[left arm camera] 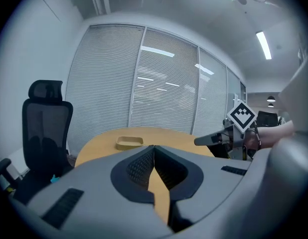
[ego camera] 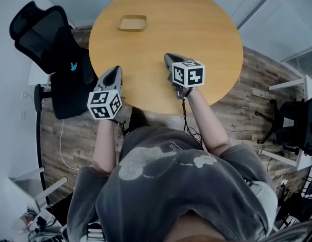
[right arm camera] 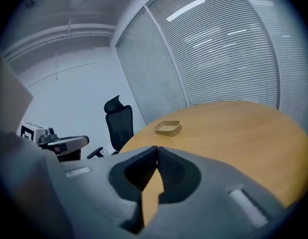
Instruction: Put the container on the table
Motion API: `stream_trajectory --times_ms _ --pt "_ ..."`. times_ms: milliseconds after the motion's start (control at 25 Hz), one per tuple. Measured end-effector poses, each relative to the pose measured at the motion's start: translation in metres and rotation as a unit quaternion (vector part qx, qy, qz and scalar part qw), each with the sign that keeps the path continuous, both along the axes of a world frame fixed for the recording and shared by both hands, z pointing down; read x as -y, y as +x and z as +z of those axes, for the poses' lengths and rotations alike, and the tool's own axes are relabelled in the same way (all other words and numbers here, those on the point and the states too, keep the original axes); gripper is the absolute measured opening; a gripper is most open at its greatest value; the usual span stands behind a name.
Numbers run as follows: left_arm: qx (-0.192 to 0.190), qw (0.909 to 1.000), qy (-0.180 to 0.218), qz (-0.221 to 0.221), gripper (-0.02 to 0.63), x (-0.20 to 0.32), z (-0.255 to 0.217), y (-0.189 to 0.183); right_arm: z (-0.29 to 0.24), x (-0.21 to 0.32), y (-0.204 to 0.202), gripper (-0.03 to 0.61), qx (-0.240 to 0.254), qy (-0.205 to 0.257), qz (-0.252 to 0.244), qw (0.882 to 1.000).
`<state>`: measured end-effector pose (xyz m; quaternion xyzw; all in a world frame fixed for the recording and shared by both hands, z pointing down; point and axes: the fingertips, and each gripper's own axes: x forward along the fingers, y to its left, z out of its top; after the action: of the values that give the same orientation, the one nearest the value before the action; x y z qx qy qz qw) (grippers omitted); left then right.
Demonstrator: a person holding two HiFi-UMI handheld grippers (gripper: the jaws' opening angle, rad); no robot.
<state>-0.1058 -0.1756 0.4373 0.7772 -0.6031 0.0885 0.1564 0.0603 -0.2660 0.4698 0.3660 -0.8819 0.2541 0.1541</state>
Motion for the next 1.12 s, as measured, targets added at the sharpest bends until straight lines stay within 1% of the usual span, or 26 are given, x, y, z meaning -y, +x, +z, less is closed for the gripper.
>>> stream_trajectory --times_ms 160,400,520,760,960,1120 --pt "-0.004 1.0000 -0.004 -0.004 -0.005 -0.023 0.002 0.019 0.005 -0.024 0.019 -0.002 0.000 -0.009 -0.005 1.000" --pt "-0.002 0.9999 -0.009 -0.007 -0.005 -0.048 0.001 0.040 0.018 -0.054 0.035 -0.002 0.007 -0.029 -0.016 0.999" --pt "-0.002 1.0000 -0.008 -0.002 -0.005 -0.054 0.003 0.047 0.019 -0.065 0.040 -0.002 0.008 -0.027 -0.018 0.999" --pt "-0.012 0.9995 -0.025 0.017 -0.005 -0.058 0.016 0.061 0.018 -0.069 0.052 -0.002 0.003 -0.024 -0.009 1.000" --pt "-0.024 0.9987 -0.034 0.028 -0.005 -0.073 0.029 0.062 0.024 -0.084 0.050 -0.002 -0.014 -0.024 -0.005 1.000" --pt "-0.033 0.9981 -0.039 0.036 -0.005 -0.100 0.032 0.055 0.027 -0.108 0.043 -0.002 -0.038 -0.018 0.000 0.999"
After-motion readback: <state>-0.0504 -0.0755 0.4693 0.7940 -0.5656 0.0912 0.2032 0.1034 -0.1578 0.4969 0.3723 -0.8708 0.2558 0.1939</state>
